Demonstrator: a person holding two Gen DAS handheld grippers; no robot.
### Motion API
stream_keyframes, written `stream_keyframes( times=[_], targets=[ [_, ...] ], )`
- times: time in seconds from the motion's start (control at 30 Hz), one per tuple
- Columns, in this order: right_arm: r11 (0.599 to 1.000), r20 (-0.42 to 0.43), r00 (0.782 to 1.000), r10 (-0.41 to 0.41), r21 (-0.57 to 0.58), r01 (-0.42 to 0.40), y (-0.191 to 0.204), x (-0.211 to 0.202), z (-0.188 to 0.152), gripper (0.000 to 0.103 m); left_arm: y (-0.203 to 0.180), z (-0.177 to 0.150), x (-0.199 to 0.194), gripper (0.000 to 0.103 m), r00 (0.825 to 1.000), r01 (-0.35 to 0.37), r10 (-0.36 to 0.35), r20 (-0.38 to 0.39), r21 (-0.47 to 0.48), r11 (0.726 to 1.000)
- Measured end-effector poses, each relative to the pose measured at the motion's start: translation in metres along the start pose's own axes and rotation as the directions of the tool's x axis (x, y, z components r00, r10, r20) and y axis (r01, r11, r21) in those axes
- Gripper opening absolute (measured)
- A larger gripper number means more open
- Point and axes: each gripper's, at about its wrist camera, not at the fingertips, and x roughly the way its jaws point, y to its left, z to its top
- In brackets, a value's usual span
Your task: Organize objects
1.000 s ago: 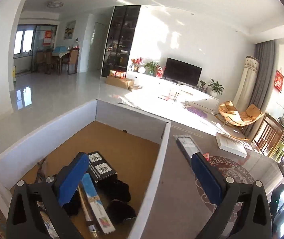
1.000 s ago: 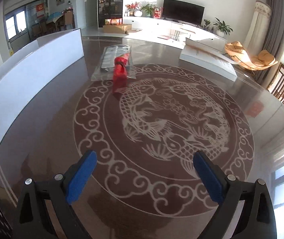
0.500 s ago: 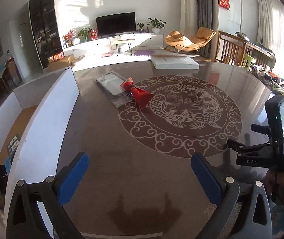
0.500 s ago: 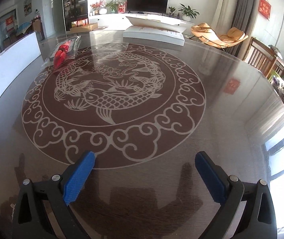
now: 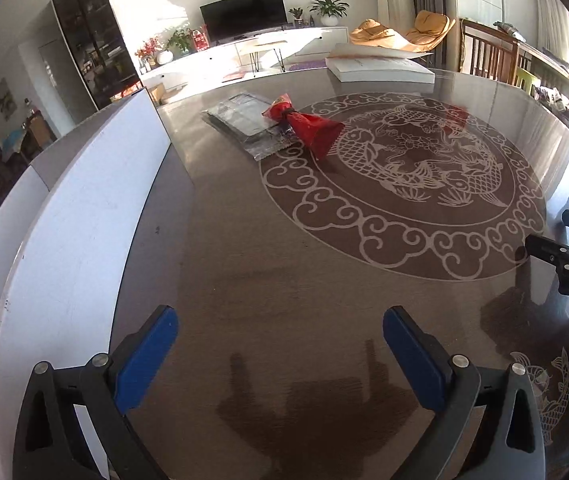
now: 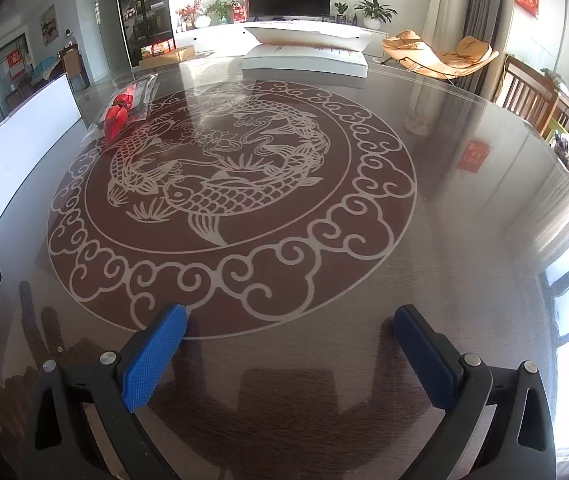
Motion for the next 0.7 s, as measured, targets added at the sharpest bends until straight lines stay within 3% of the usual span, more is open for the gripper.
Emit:
stream_keyframes(
  times=[0.7],
  targets=[
    [1.000,0.000,1.000,0.000,0.001,0.000,0.000,0.000,0.000,0.103,0.020,-0.010,0.025,0.103,0.997,-0.009,0.003,-0.079,-0.080,0.997]
  ],
)
